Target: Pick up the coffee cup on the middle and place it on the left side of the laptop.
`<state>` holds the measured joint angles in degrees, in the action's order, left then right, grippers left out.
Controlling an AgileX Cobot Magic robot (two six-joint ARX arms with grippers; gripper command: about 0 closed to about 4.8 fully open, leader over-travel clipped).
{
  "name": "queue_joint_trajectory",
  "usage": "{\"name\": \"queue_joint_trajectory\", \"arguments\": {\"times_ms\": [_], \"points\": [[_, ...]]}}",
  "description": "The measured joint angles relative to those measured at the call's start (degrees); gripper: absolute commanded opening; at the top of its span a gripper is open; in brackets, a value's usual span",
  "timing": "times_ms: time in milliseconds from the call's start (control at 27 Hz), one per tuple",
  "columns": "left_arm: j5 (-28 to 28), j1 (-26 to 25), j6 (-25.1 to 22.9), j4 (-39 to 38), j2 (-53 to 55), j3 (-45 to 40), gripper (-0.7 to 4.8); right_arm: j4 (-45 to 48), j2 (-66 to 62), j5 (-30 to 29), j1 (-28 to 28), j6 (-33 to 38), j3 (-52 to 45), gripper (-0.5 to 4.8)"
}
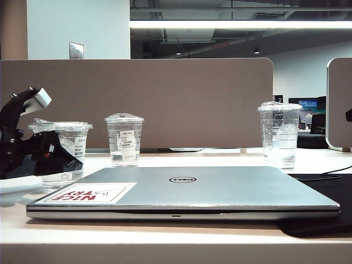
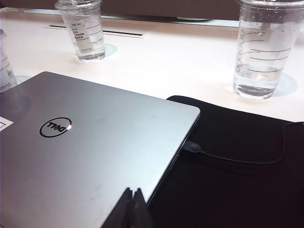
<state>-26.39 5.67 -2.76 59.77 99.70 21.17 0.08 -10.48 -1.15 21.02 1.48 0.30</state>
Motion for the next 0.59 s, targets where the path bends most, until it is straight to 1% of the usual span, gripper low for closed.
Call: {"name": "queue_joint_trajectory", "arguments": {"times_ms": [74,148,370,481,592], "points": [[-2.5,0.0,0.0,0.2,-0.2,-0.9,4.71,0.0,0.0,0.0,0.0,0.0,0.0,-0.05],[-3.2,0.0,0.0,0.0,-2.1,-2.6,4.71,0.0,0.0,0.0,0.0,0.0,0.0,-0.05],[-3.0,-0.9,-1.8,0.2,-10.0,-7.7,4.71,0.0,0.0,0.0,0.0,0.0,0.0,-0.05],[-3.0,-2.8,-2.6,0.2,-13.7,-10.5,4.71,0.0,0.0,0.0,0.0,0.0,0.0,-0.05],[-2.8,-5.0,-1.8,0.2,-16.0,-12.3,4.71,0.0,0.0,0.0,0.0,0.0,0.0,-0.05]]}}
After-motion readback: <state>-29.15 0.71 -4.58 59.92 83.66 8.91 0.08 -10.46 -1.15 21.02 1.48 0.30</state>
